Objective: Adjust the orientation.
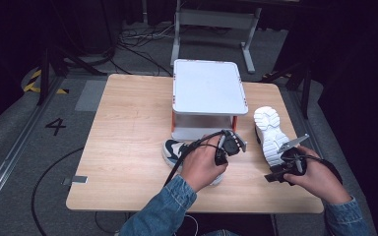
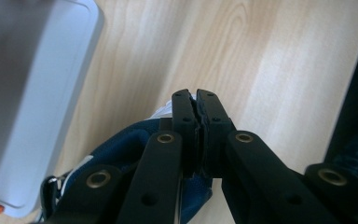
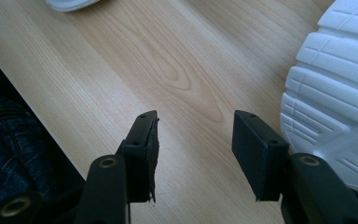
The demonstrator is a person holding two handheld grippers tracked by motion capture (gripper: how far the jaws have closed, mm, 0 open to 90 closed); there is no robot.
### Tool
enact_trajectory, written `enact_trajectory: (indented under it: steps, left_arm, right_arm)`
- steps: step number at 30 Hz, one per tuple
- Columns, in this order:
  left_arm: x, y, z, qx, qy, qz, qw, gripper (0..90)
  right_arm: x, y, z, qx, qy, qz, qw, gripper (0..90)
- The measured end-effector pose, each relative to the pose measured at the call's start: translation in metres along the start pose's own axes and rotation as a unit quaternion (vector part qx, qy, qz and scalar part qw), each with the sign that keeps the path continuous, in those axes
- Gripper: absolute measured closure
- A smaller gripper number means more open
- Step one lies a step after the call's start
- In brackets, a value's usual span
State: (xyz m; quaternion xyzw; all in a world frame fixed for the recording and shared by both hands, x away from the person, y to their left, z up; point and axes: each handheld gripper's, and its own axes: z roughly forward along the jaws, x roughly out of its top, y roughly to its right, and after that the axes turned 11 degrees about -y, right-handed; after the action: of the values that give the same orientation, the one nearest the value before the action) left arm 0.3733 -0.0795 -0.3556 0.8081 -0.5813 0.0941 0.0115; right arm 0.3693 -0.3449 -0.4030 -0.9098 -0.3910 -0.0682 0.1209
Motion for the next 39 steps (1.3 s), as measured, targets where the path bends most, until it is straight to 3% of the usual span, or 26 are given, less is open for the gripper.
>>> enact_trajectory:
  steps: [5,9,10,11,16,18,23,25,26,27,28,29,31,35,39]
  left_arm:
    - [-0.019,0.004,-0.004,-0.014,-0.001,-0.006,0.9999,86.7]
    - [-0.043,0.01,-0.012,-0.023,-0.016,-0.014,0.9995,86.7]
    - [-0.057,0.009,-0.014,-0.038,-0.022,-0.024,0.9988,86.6]
    - [-0.057,0.009,-0.014,-0.038,-0.022,-0.024,0.9988,86.6]
    - [-0.089,0.003,-0.019,-0.065,-0.032,-0.061,0.9955,86.7]
    - [-0.104,-0.001,-0.022,-0.08,-0.036,-0.084,0.9926,86.8]
    - [-0.118,-0.004,-0.025,-0.08,-0.046,-0.107,0.9899,86.4]
    - [-0.119,-0.007,-0.028,-0.098,-0.028,-0.105,0.9892,79.3]
    - [-0.119,-0.007,-0.029,-0.101,-0.013,-0.098,0.99,69.0]
    - [-0.119,-0.008,-0.031,-0.078,0.012,-0.086,0.9932,58.3]
    - [-0.12,-0.01,-0.033,-0.074,0.015,-0.09,0.9931,49.3]
    - [-0.121,-0.012,-0.034,-0.072,0.017,-0.097,0.9925,48.1]
    - [-0.126,-0.019,-0.036,-0.056,0.023,-0.117,0.9913,41.6]
    - [-0.133,-0.033,-0.031,-0.035,0.001,-0.161,0.9864,34.6]
    - [-0.134,-0.047,-0.018,-0.019,-0.023,-0.186,0.9822,28.4]
  right_arm:
    - [0.002,0.0,-0.001,-0.003,0.001,-0.003,1.0,51.6]
    - [0.008,-0.001,-0.001,-0.004,0.003,-0.013,0.9999,51.3]
    - [0.012,-0.002,0.0,-0.003,0.002,-0.016,0.9999,51.2]
    - [0.012,-0.002,0.0,-0.003,0.002,-0.016,0.9999,51.2]
    - [0.023,-0.004,0.004,-0.002,-0.001,-0.033,0.9995,50.0]
    - [0.026,-0.006,0.004,-0.001,0.001,-0.037,0.9993,49.9]
    - [0.028,-0.006,0.004,-0.002,0.002,-0.041,0.9992,49.8]
    - [0.028,-0.006,0.006,-0.001,-0.001,-0.043,0.9991,49.4]
    - [0.027,-0.006,0.006,-0.001,-0.002,-0.043,0.9991,49.3]
    - [0.027,-0.006,0.006,-0.001,-0.001,-0.041,0.9991,49.2]
    - [0.025,-0.006,0.005,-0.001,0.001,-0.04,0.9992,49.2]
    - [0.024,-0.006,0.004,-0.002,0.002,-0.041,0.9992,49.2]
    - [0.022,-0.005,0.002,-0.003,0.004,-0.037,0.9993,49.1]
    - [0.019,-0.004,0.003,-0.004,0.006,-0.04,0.9992,47.5]
    - [0.018,-0.005,0.005,-0.003,0.005,-0.043,0.9991,46.6]
